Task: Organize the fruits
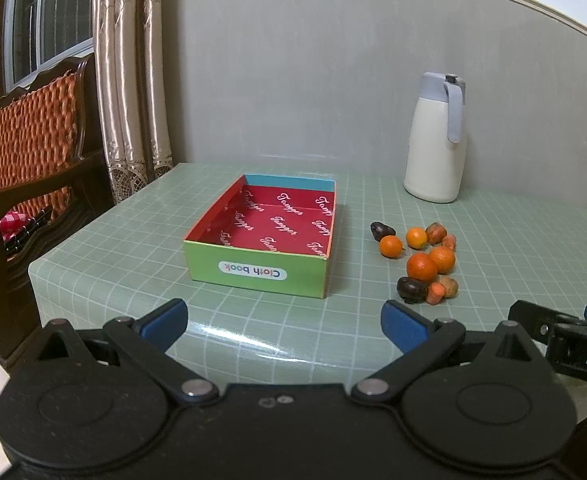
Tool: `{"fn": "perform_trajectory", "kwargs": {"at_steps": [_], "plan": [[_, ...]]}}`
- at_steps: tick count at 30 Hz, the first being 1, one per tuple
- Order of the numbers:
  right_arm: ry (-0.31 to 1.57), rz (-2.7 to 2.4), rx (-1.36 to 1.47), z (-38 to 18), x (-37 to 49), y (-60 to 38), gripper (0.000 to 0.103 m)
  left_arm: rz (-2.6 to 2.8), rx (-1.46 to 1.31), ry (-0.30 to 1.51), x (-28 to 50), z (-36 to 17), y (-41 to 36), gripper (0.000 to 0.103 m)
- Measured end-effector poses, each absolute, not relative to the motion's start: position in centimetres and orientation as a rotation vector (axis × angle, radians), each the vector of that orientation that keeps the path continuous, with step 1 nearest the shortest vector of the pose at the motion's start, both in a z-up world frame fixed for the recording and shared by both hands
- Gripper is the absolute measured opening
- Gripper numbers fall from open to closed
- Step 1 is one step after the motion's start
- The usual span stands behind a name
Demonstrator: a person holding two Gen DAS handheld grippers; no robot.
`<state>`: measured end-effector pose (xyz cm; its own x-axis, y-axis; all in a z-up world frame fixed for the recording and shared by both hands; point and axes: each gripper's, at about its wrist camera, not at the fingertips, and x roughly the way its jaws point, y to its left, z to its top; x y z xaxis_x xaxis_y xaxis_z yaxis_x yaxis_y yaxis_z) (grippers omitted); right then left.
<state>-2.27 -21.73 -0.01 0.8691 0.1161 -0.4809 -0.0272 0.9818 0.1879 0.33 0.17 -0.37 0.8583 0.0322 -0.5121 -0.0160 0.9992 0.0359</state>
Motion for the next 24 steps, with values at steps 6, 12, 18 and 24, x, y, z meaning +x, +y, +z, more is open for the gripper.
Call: {"fn": "perform_trajectory", "kwargs": {"at_steps": [6, 12, 18, 24], "plan": [[0.511, 0.075, 0.177, 0.01, -2.33, -21.66, 0.103, 0.024, 0.031, 0.537, 0.38, -0.38, 0.20, 0.097], [0.515, 0.076, 0.178, 0.03, -2.40, -21.55, 0.103, 0.026, 0.026, 0.536, 0.33, -0.44, 0.25, 0.097], [0.515, 0.077, 0.171, 0.03, -2.34, -21.43, 0.103, 0.026, 0.026, 0.536, 0.34, -0.44, 0.30, 0.097], [0.515, 0.077, 0.170, -0.05, -2.39, -21.48, 0.103, 0.025, 0.026, 0.536, 0.35, -0.43, 0.31, 0.097]]}}
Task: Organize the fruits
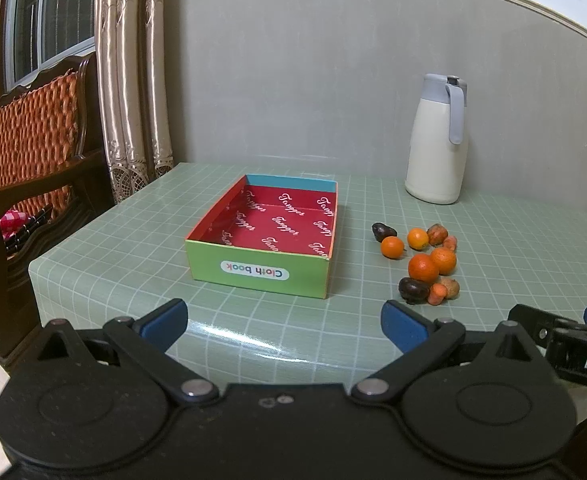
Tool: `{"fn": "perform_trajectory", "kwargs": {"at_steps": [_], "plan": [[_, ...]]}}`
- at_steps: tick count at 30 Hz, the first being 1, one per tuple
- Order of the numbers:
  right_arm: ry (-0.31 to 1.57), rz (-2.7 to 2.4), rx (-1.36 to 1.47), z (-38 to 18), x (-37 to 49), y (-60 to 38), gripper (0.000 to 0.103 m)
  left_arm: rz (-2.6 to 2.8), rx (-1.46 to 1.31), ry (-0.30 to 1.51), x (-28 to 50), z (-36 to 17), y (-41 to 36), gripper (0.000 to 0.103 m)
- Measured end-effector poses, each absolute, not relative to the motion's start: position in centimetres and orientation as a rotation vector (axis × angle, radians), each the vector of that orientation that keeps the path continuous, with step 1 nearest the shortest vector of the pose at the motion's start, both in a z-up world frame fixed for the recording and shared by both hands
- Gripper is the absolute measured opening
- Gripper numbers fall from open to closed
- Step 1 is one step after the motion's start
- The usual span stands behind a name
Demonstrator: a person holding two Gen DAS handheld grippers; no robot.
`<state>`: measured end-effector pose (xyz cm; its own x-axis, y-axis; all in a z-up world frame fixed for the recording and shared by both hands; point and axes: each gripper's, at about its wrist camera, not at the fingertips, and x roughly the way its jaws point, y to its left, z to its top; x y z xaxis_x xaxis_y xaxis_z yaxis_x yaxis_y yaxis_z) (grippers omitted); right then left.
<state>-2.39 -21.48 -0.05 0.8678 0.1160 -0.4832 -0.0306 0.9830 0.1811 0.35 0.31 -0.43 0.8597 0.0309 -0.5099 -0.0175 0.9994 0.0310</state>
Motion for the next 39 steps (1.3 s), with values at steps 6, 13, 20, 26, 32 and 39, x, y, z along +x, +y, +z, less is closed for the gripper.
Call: {"fn": "perform_trajectory", "kwargs": {"at_steps": [6, 13, 20, 26, 32, 39], "plan": [[0.517, 0.074, 0.169, -0.1, -2.3, -21.6, 0.103, 0.025, 0.028, 0.535, 0.4, -0.5, 0.5, 0.097], [0.523, 0.072, 0.172, -0.3, -2.0, -21.7, 0.103, 0.020, 0.033, 0.532, 0.4, -0.5, 0.4, 0.097], [0.522, 0.068, 0.170, -0.6, -1.6, -22.0, 0.103, 0.011, 0.058, 0.525, 0.9, -0.8, -0.1, 0.097], [0.501, 0.022, 0.169, -1.4, -0.7, -23.4, 0.103, -0.009, 0.124, 0.506, 1.8, -1.4, -1.6, 0.097], [0.447, -0.073, 0.205, -2.2, 1.1, -26.3, 0.103, -0.090, 0.230, 0.491, 3.8, -2.8, -4.3, 0.097], [0.348, -0.165, 0.240, -3.7, 2.3, -29.0, 0.103, -0.243, 0.356, 0.509, 7.4, -5.4, -7.7, 0.069]]}}
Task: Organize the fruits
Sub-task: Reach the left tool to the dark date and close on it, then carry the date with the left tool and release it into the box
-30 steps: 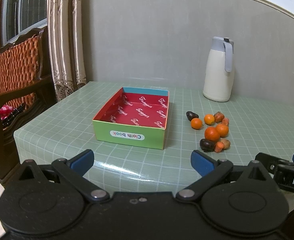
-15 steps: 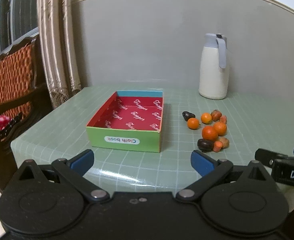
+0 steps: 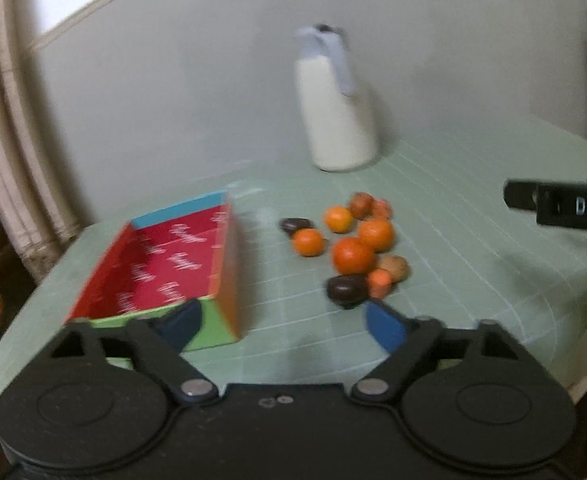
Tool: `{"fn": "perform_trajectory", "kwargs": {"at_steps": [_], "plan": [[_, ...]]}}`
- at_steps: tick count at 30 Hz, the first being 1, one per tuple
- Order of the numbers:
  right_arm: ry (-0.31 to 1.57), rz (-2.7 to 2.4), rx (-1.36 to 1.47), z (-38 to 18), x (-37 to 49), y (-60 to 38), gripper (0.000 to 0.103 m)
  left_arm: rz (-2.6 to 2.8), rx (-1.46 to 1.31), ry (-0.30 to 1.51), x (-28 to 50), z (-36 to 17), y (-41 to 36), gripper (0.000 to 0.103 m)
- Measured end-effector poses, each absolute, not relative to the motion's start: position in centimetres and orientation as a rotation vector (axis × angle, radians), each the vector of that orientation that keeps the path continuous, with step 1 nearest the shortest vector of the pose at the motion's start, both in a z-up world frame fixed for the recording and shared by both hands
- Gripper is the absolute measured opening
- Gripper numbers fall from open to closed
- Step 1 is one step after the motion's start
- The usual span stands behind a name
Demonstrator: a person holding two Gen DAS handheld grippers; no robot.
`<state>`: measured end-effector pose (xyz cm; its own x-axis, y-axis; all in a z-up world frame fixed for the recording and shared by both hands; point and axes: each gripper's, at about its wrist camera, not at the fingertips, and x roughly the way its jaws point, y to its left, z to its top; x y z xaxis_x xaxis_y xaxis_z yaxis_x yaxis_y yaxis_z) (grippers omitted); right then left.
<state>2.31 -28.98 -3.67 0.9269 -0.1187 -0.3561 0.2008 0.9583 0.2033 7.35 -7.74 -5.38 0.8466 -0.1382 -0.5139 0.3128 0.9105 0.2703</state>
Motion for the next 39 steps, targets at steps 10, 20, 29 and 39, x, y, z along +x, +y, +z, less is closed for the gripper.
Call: {"fn": "perform_trajectory", "kwargs": {"at_steps": [10, 20, 29, 39], "plan": [[0.353, -0.168, 0.275, -5.2, 3.0, -30.1, 0.103, -0.371, 0.415, 0.590, 12.2, -8.5, -10.0, 0.055], [0.376, -0.159, 0.270, -5.5, 3.7, -29.9, 0.103, -0.430, 0.406, 0.613, 14.8, -10.4, -10.5, 0.029], [0.396, -0.163, 0.237, -6.1, 4.4, -29.0, 0.103, -0.393, 0.322, 0.527, 14.3, -10.6, -9.3, 0.027], [0.426, -0.100, 0.152, -7.1, 5.3, -26.2, 0.103, -0.035, 0.150, 0.349, 15.4, -5.7, -1.4, 0.027]]}}
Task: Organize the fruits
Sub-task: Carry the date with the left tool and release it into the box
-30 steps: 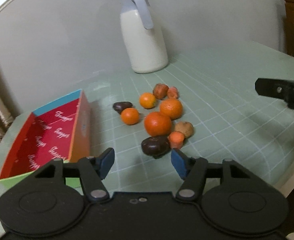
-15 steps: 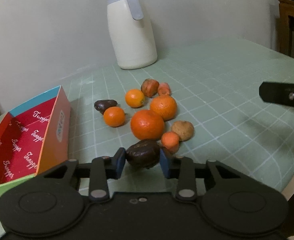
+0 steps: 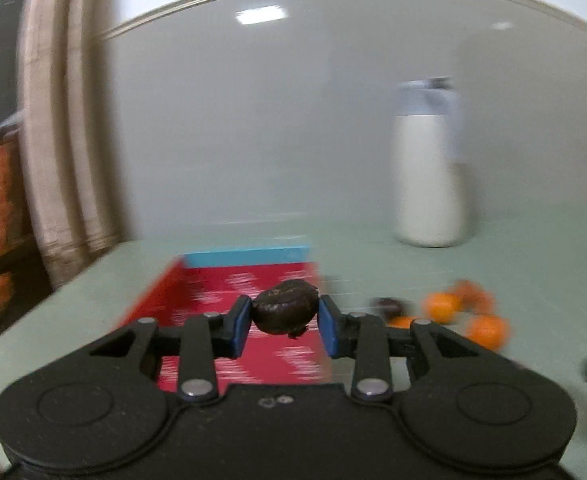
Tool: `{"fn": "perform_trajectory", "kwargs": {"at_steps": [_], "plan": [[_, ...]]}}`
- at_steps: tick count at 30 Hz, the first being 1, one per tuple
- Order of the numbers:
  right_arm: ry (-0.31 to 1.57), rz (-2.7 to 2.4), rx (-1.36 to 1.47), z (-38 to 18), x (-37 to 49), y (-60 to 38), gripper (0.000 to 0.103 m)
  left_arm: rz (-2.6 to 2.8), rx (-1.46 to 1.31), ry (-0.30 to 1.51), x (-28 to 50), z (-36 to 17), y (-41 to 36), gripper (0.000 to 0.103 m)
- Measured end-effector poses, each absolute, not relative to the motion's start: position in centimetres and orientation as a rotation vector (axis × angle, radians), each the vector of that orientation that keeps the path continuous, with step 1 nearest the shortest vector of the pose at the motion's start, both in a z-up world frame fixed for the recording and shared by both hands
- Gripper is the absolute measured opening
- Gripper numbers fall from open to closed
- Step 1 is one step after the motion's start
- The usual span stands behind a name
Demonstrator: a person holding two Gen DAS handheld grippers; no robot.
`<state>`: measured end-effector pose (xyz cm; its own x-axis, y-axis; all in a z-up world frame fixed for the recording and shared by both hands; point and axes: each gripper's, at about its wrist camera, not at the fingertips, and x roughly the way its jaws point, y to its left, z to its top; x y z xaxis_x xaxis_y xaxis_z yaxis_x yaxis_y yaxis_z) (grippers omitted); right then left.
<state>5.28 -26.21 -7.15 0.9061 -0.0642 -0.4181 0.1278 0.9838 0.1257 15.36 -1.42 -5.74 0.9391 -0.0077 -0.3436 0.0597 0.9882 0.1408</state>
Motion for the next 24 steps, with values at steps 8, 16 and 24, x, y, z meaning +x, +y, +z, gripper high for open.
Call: {"fn": "perform_trajectory", "kwargs": {"at_steps": [8, 16, 24], "plan": [[0.433, -0.018, 0.093, -7.4, 6.4, -23.7, 0.103, 0.151, 0.059, 0.521, 18.8, -6.7, 3.8, 0.028], [0.481, 0.085, 0.157, -6.6, 9.3, -23.1, 0.103, 0.193, 0.013, 0.546, 18.6, -6.5, 4.7, 0.054], [0.464, 0.150, 0.128, -6.8, 11.1, -21.8, 0.103, 0.217, 0.084, 0.408, 16.1, -5.6, 3.7, 0.087]]}}
